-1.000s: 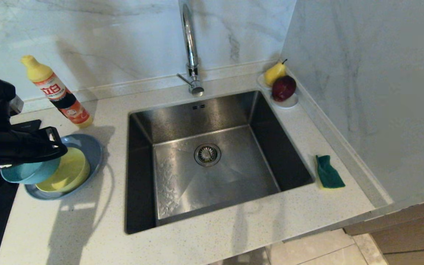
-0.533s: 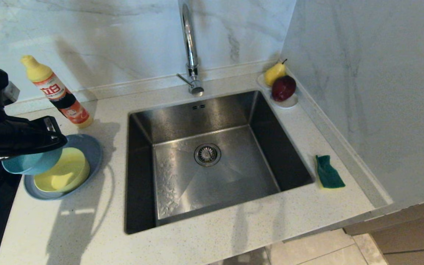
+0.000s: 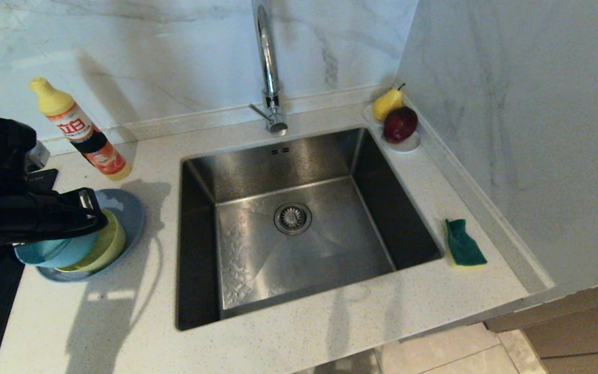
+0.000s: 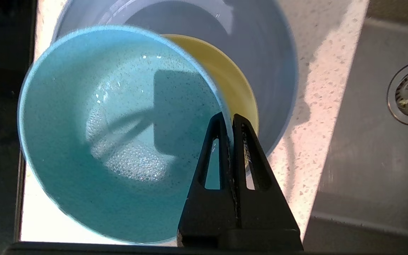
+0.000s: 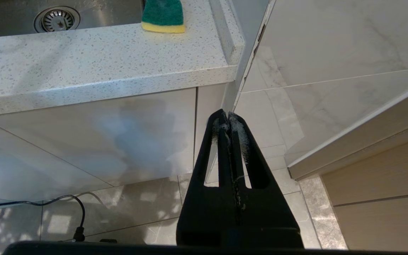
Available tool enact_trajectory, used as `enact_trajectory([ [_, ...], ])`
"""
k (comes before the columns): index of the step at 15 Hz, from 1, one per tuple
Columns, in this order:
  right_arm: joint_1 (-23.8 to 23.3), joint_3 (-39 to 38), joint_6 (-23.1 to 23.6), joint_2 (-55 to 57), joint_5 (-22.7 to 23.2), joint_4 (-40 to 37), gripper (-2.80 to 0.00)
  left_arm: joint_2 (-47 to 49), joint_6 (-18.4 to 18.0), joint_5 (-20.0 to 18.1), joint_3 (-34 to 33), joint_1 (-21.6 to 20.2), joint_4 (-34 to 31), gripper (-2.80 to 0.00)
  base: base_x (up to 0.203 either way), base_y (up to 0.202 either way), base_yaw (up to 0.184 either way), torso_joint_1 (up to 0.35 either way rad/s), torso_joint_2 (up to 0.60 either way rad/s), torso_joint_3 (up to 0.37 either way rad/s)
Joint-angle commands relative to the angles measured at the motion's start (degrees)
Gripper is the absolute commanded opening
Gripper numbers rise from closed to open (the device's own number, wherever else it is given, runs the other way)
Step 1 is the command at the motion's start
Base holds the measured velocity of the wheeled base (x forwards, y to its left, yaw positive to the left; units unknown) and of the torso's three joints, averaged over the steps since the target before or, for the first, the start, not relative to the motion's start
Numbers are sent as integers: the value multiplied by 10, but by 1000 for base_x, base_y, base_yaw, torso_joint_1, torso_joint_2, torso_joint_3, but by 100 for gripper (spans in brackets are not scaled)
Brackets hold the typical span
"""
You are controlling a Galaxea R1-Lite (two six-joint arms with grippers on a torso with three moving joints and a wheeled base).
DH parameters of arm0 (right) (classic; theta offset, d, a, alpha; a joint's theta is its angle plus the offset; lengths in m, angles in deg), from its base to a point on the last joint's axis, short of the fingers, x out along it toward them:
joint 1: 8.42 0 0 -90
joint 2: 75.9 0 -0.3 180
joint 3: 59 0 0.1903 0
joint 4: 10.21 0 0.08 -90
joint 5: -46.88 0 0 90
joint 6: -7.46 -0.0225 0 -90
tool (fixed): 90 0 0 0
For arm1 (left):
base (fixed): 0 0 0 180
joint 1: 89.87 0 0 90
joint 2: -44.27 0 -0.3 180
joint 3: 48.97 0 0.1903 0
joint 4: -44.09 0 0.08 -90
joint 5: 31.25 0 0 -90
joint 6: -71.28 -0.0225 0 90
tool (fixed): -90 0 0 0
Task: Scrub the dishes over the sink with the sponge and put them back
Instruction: Place the bowl on the bowl
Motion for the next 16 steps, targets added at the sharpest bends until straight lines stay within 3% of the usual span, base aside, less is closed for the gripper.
enact_trajectory([
  [1,0,0,0,0,0,0,-280,8,0,1,-3,0,0,-280,0,0,0,0,0,0],
  [12,0,0,0,0,0,0,-280,19,-2,3,-4,-1,22,-280,0,0,0,0,0,0],
  [16,0,0,0,0,0,0,-280,25,-25,5,-4,-1,22,-280,0,0,0,0,0,0],
])
